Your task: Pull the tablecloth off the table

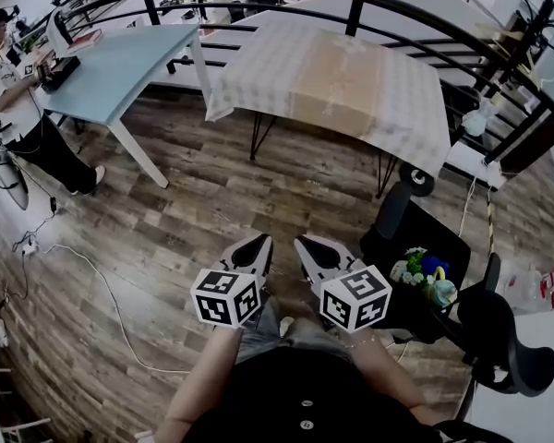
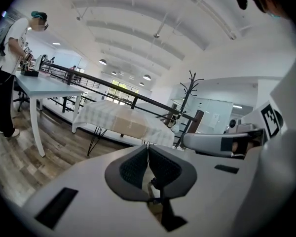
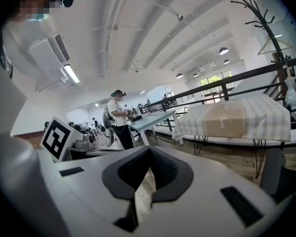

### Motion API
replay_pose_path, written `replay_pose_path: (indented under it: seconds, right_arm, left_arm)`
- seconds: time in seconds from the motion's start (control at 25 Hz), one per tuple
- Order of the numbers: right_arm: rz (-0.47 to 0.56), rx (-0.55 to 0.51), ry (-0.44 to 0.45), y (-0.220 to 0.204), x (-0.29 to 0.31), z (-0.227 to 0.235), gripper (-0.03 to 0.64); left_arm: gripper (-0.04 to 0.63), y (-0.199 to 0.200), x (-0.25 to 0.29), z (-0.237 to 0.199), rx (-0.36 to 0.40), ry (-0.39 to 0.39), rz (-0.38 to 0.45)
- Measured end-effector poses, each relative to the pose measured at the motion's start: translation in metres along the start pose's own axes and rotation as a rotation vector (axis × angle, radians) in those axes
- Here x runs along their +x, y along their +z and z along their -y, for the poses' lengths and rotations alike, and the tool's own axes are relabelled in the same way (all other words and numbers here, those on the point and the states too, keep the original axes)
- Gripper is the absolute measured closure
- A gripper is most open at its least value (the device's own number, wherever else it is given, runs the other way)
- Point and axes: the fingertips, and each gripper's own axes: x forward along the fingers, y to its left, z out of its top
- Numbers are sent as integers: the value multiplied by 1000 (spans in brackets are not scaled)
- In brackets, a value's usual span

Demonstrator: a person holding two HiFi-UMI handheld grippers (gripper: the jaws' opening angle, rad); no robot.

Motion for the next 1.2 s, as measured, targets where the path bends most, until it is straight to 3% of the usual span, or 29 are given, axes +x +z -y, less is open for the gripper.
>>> replay_pose_path:
  seconds: [0.28,0.92,1.2]
  right_arm:
    - [8,8,-48,20,40,38,591]
    - [46,60,-176,126,258,110,589]
    - [19,111,-228,126,295,132,589]
  left_arm:
    - [574,22,39,-33,5,2,-14]
    - [574,168,158,-223,2,-87,-36]
    - [574,173,189,-263,-48,-135,-75]
